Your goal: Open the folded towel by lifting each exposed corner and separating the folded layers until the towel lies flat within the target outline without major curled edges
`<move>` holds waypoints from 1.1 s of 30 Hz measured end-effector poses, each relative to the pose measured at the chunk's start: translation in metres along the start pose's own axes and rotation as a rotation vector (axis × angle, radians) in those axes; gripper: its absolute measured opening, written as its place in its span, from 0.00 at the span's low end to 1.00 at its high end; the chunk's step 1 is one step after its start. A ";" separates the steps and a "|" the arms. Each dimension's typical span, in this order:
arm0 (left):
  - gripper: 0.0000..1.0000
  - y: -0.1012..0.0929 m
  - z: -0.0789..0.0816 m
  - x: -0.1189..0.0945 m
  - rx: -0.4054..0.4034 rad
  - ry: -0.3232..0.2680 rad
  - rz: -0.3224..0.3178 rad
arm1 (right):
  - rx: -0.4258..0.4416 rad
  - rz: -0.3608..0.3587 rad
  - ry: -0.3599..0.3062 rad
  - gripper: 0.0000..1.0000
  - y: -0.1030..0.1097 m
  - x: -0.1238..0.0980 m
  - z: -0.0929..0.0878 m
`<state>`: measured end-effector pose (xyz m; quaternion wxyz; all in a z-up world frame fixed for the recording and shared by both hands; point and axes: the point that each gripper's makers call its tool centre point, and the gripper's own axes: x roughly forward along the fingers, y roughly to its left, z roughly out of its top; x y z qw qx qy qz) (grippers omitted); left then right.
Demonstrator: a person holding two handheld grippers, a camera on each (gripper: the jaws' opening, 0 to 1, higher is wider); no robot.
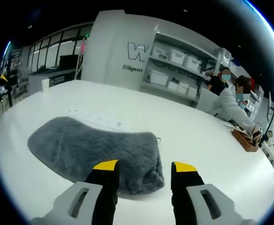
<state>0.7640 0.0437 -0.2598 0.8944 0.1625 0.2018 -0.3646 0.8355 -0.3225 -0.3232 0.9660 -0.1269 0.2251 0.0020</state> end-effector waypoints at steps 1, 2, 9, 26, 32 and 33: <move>0.99 0.000 0.000 0.000 0.000 0.000 0.000 | -0.007 0.004 -0.007 0.43 0.002 -0.001 0.003; 0.99 0.000 0.000 0.000 0.001 0.000 0.000 | -0.010 0.012 -0.023 0.43 0.005 -0.003 0.007; 0.99 -0.001 0.000 -0.001 0.002 -0.001 -0.001 | 0.019 0.094 -0.124 0.58 0.022 -0.009 0.033; 0.99 -0.001 0.000 0.000 0.003 0.000 -0.002 | 0.093 0.162 -0.091 0.91 0.034 -0.008 0.033; 0.99 -0.001 -0.001 0.000 0.003 0.001 -0.001 | 0.112 0.198 -0.053 0.99 0.039 -0.004 0.026; 0.99 -0.001 -0.001 0.000 0.002 0.001 -0.001 | 0.111 0.203 -0.044 0.99 0.041 -0.004 0.024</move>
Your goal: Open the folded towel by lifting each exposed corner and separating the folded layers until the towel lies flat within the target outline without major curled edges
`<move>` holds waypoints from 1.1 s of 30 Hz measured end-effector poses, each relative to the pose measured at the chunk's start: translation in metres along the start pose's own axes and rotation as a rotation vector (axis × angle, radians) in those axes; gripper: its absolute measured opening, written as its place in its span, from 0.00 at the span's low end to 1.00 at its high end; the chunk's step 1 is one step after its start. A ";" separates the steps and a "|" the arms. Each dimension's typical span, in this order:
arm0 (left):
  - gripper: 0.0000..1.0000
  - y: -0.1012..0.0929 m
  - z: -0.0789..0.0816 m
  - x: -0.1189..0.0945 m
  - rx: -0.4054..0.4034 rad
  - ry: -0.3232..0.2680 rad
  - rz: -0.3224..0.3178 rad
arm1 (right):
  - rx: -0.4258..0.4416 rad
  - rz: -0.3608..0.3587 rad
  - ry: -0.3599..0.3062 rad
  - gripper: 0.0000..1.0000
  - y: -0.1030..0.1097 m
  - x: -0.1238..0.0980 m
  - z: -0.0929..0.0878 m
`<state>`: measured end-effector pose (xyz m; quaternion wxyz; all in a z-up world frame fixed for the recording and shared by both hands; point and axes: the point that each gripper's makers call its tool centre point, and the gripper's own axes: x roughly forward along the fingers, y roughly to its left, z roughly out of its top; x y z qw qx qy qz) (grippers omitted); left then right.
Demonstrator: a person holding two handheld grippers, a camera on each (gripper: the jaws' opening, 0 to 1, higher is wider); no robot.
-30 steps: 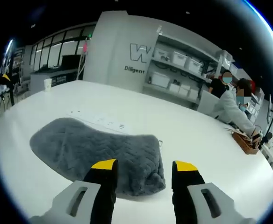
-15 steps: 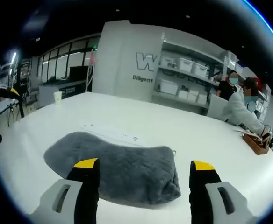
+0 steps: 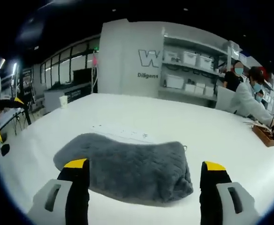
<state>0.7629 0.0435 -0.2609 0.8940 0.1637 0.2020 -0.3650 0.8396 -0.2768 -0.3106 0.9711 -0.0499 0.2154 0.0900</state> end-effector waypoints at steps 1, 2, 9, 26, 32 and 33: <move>0.99 0.000 0.000 0.000 0.000 0.000 0.000 | -0.002 0.003 0.005 0.99 0.001 0.000 -0.001; 0.99 0.000 0.000 0.000 0.000 0.000 0.000 | -0.001 0.005 0.010 0.99 0.001 0.001 -0.002; 0.99 -0.001 0.000 0.000 0.003 0.001 -0.003 | 0.008 0.016 0.029 0.99 0.002 0.005 -0.007; 0.99 -0.005 -0.002 0.004 0.007 0.012 -0.013 | 0.018 -0.051 0.116 0.91 -0.032 0.019 -0.046; 0.99 -0.005 -0.002 0.005 0.007 0.014 -0.013 | 0.019 -0.071 0.146 0.80 -0.039 0.022 -0.058; 0.99 -0.005 -0.002 0.005 0.008 0.015 -0.013 | 0.020 -0.070 0.149 0.79 -0.040 0.022 -0.059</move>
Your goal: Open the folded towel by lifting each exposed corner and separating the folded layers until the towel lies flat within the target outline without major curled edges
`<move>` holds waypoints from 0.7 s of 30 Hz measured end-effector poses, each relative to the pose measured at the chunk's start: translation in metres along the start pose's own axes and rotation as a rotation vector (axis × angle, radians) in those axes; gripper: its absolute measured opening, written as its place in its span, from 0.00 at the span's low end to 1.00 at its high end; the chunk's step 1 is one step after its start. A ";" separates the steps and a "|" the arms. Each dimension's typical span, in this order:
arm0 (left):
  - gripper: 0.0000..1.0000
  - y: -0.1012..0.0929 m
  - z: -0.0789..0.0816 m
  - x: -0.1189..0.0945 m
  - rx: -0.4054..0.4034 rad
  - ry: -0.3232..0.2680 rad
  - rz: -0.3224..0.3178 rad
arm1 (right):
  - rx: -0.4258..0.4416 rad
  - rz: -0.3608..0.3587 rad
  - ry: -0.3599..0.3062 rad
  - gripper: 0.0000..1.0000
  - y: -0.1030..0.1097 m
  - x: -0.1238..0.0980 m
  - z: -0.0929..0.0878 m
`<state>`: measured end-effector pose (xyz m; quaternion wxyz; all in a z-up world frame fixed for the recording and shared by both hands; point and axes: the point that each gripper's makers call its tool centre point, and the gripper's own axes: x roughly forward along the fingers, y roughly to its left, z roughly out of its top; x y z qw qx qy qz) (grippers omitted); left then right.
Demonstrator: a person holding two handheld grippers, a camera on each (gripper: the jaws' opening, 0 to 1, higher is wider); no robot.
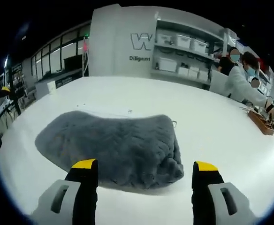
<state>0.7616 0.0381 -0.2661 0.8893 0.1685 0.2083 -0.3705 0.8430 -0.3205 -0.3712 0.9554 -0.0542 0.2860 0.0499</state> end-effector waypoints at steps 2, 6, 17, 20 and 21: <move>0.99 0.000 0.000 0.001 0.001 0.001 -0.002 | 0.008 -0.005 0.006 0.76 -0.002 0.001 -0.003; 0.99 0.000 0.000 0.001 0.002 0.003 -0.002 | 0.006 -0.022 0.012 0.70 -0.007 0.002 -0.007; 0.99 -0.002 -0.001 0.003 0.006 0.009 -0.007 | 0.054 -0.042 -0.001 0.50 -0.018 0.007 -0.014; 0.99 -0.003 -0.001 0.004 0.008 0.011 -0.008 | 0.065 -0.043 -0.006 0.45 -0.019 0.008 -0.015; 0.99 -0.003 -0.001 0.004 0.008 0.011 -0.009 | 0.066 -0.047 -0.010 0.43 -0.020 0.008 -0.015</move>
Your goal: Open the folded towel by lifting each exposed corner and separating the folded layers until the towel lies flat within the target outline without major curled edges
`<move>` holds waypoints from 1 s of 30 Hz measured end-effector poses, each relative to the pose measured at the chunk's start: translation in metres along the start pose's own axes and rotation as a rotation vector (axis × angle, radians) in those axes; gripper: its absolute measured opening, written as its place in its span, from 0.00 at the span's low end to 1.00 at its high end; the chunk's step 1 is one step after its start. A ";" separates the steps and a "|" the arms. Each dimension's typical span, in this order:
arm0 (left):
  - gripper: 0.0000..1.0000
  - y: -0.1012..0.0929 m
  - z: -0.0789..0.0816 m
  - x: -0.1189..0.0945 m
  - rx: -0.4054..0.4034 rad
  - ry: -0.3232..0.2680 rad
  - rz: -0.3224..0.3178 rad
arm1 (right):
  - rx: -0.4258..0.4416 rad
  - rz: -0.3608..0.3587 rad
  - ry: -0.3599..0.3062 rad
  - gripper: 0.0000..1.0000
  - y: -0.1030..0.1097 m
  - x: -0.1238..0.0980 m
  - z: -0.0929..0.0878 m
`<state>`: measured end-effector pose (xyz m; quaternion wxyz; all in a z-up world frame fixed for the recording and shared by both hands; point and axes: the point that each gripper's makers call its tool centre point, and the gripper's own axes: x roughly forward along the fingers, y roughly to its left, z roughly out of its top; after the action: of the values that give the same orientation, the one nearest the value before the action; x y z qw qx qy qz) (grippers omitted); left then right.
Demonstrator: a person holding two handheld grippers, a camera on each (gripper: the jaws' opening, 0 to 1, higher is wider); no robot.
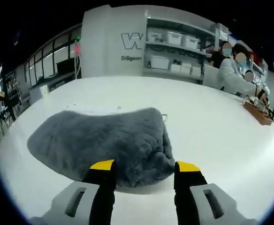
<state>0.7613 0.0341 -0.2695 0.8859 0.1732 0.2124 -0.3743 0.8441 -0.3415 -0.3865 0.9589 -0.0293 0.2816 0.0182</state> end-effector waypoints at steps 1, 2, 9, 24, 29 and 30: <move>0.99 0.000 0.000 0.000 0.000 0.000 0.000 | -0.001 -0.006 -0.006 0.42 -0.001 0.001 0.001; 0.99 0.000 0.000 0.000 0.001 0.001 -0.001 | 0.000 -0.010 -0.010 0.41 -0.003 0.001 0.001; 0.99 -0.001 -0.001 0.000 0.002 0.001 -0.002 | 0.017 -0.027 -0.013 0.37 -0.010 0.003 -0.002; 0.99 -0.001 0.000 0.000 0.000 0.002 -0.001 | 0.063 -0.021 -0.013 0.28 -0.012 0.012 -0.008; 0.99 -0.002 0.000 0.000 0.002 0.002 -0.003 | 0.051 -0.013 -0.007 0.21 -0.011 0.013 -0.011; 0.99 -0.002 0.000 0.000 0.002 0.002 -0.003 | 0.050 -0.013 -0.006 0.21 -0.011 0.014 -0.011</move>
<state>0.7603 0.0328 -0.2701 0.8849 0.1741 0.2133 -0.3758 0.8505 -0.3535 -0.4034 0.9603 -0.0072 0.2790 0.0051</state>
